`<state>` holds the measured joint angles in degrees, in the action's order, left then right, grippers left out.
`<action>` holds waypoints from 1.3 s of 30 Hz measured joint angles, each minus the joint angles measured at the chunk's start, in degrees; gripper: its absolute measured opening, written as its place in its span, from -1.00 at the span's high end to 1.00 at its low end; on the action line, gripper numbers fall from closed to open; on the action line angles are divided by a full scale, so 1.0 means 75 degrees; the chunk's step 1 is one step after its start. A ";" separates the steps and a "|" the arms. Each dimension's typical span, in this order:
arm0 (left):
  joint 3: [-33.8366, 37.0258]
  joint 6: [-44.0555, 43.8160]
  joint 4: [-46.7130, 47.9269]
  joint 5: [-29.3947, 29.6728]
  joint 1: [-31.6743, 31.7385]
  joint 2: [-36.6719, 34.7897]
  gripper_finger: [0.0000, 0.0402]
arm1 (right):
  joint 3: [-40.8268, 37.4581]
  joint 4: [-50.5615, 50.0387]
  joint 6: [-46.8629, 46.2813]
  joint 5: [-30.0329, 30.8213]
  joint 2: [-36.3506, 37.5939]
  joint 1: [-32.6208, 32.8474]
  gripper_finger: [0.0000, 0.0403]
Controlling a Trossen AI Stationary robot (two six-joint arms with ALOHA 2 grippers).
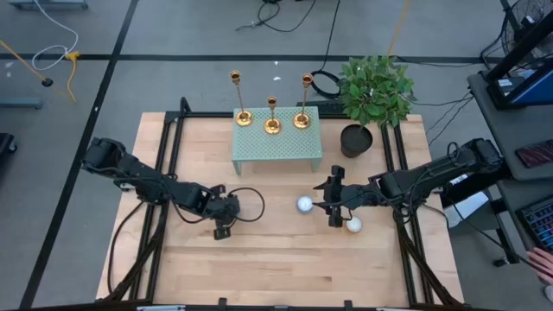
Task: Pick & Place candle stick holders
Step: Put the left blue scented candle on the shelf
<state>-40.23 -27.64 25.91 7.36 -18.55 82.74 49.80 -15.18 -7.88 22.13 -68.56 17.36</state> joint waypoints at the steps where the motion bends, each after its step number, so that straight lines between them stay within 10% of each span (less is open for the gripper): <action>1: -0.0005 0.0019 -0.0041 -0.0009 0.0000 0.0031 0.57 | 0.0000 0.0000 0.0000 0.0001 -0.0002 -0.0002 -0.05; 24: -0.1423 0.0330 -0.0420 0.0189 0.0181 0.0004 0.95 | 0.0000 0.0047 0.0000 0.0004 -0.0002 -0.0002 -0.05; 39: -0.4194 0.0097 0.1649 0.0226 0.3078 -0.0008 0.96 | 0.0000 0.0047 -0.0002 0.0017 -0.0002 -0.0001 -0.05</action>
<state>-71.68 -26.91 38.28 9.05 4.54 82.67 49.80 -14.83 -7.90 22.26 -68.58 17.35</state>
